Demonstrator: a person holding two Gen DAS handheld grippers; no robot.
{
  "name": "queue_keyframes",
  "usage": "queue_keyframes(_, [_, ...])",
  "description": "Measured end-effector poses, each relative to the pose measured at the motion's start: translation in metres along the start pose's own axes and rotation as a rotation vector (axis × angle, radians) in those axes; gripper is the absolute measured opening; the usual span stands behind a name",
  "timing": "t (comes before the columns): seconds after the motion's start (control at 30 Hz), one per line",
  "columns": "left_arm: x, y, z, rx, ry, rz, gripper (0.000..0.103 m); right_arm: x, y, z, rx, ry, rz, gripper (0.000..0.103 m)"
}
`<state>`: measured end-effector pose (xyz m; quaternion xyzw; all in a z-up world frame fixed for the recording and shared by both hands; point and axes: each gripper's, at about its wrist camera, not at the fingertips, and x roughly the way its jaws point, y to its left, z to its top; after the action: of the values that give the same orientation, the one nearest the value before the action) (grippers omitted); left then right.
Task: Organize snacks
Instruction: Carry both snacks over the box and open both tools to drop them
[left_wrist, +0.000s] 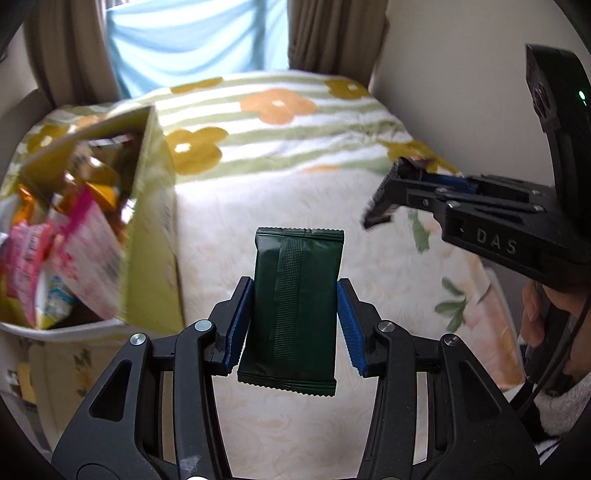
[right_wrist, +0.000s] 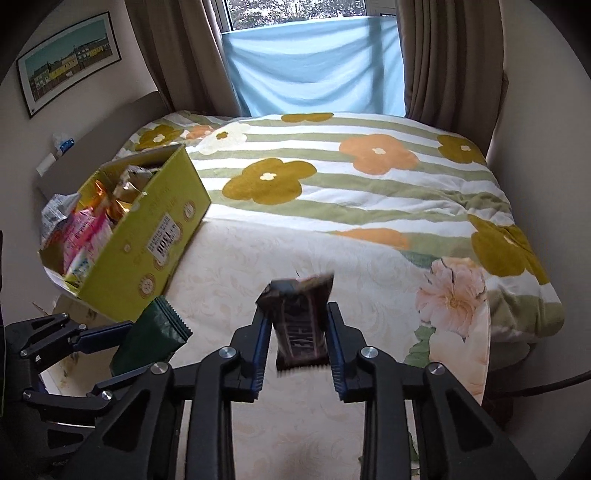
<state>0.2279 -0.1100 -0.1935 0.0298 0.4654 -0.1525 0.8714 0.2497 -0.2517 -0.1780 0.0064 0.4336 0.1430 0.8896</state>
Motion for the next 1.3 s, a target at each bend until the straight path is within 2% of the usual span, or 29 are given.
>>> queue_keyframes(0.2, [-0.054, 0.036, 0.034, -0.078, -0.125, 0.045, 0.042, -0.032, 0.038, 0.043, -0.072, -0.088, 0.066, 0.026])
queue_keyframes(0.43, [-0.096, 0.112, 0.066, -0.127, -0.219, 0.123, 0.042, -0.042, 0.101, 0.088, -0.123, -0.159, 0.138, 0.026])
queue_keyframes(0.57, [-0.106, 0.162, 0.079, -0.137, -0.215, 0.162, 0.042, -0.031, 0.141, 0.105, -0.137, -0.167, 0.175, 0.026])
queue_keyframes(0.77, [-0.099, 0.235, 0.099, -0.131, -0.169, 0.191, 0.042, 0.005, 0.201, 0.123, -0.133, -0.140, 0.231, 0.026])
queue_keyframes(0.9, [-0.083, 0.271, 0.108, -0.119, -0.126, 0.174, 0.042, 0.028, 0.225, 0.129, -0.119, -0.114, 0.241, 0.026])
queue_keyframes(1.03, [-0.067, 0.296, 0.112, -0.129, -0.096, 0.123, 0.043, 0.049, 0.239, 0.131, -0.097, -0.084, 0.228, 0.026])
queue_keyframes(1.07, [-0.063, 0.299, 0.112, -0.129, -0.086, 0.115, 0.056, 0.054, 0.241, 0.131, -0.089, -0.074, 0.221, 0.026])
queue_keyframes(1.1, [-0.060, 0.303, 0.113, -0.129, -0.079, 0.112, 0.087, 0.056, 0.241, 0.129, -0.083, -0.066, 0.216, 0.026])
queue_keyframes(1.13, [-0.059, 0.306, 0.112, -0.129, -0.084, 0.117, 0.101, 0.060, 0.242, 0.128, -0.077, -0.054, 0.210, 0.026])
queue_keyframes(1.2, [-0.061, 0.310, 0.111, -0.120, -0.109, 0.117, 0.103, 0.067, 0.242, 0.125, -0.071, -0.032, 0.198, 0.026])
queue_keyframes(1.3, [-0.059, 0.311, 0.109, -0.108, -0.083, 0.132, 0.103, 0.074, 0.241, 0.121, -0.067, -0.004, 0.189, 0.026])
